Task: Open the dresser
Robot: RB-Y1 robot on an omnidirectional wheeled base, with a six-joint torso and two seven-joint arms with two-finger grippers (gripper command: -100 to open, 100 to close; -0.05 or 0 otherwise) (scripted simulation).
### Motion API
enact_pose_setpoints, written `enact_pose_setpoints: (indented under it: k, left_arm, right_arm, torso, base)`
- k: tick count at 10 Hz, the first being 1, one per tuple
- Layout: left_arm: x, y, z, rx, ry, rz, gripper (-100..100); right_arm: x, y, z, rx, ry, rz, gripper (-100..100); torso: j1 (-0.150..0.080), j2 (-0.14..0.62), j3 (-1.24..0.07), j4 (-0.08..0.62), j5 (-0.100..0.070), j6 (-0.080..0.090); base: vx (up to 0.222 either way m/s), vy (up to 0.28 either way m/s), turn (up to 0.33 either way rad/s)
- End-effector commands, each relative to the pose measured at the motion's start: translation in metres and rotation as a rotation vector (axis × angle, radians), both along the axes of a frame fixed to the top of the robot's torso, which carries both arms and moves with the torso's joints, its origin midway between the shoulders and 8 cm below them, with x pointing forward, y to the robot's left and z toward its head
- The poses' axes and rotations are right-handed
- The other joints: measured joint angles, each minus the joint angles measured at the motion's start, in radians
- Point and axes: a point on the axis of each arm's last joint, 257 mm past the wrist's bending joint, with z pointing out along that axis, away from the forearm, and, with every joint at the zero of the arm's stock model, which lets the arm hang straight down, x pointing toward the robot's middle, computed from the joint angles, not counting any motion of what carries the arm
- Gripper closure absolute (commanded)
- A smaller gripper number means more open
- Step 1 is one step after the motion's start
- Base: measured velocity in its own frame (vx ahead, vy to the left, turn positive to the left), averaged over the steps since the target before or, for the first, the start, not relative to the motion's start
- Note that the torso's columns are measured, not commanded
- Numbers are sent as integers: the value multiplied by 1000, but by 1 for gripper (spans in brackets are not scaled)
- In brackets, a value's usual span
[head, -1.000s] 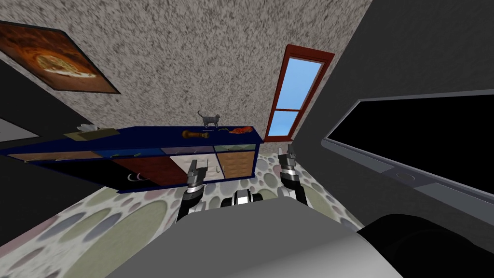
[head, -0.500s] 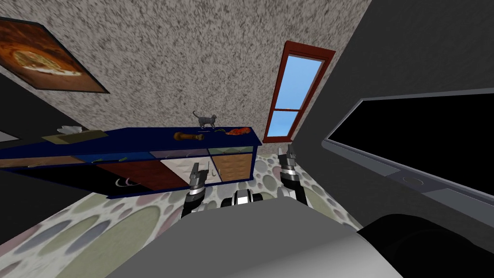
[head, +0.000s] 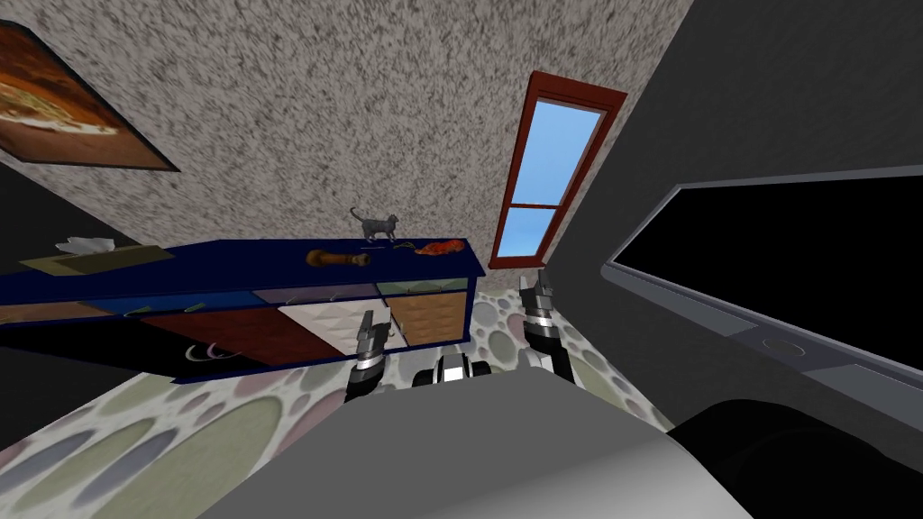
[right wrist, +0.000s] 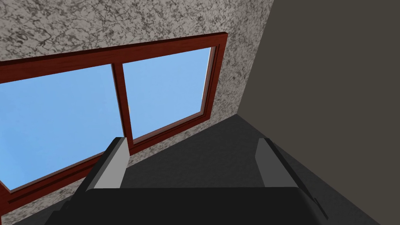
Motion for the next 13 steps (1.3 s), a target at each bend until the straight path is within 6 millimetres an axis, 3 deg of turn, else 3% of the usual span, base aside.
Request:
enact_pose_setpoints:
  k: [1,8,13]
  left_arm:
    - [-3,0,-18,-9,20,5,-100]
    - [-13,0,-60,-30,63,17,-100]
    - [-18,-1,-73,-42,76,22,-100]
  right_arm:
    - [0,0,0,0,0,0,0]
    - [0,0,0,0,0,0,0]
    - [0,0,0,0,0,0,0]
  torso:
    - [2,2,1,0,0,0]
    - [0,1,1,0,0,0]
    - [1,2,1,0,0,0]
  base:
    - [73,-66,-11]
    - [87,-75,-13]
    - [69,-57,-8]
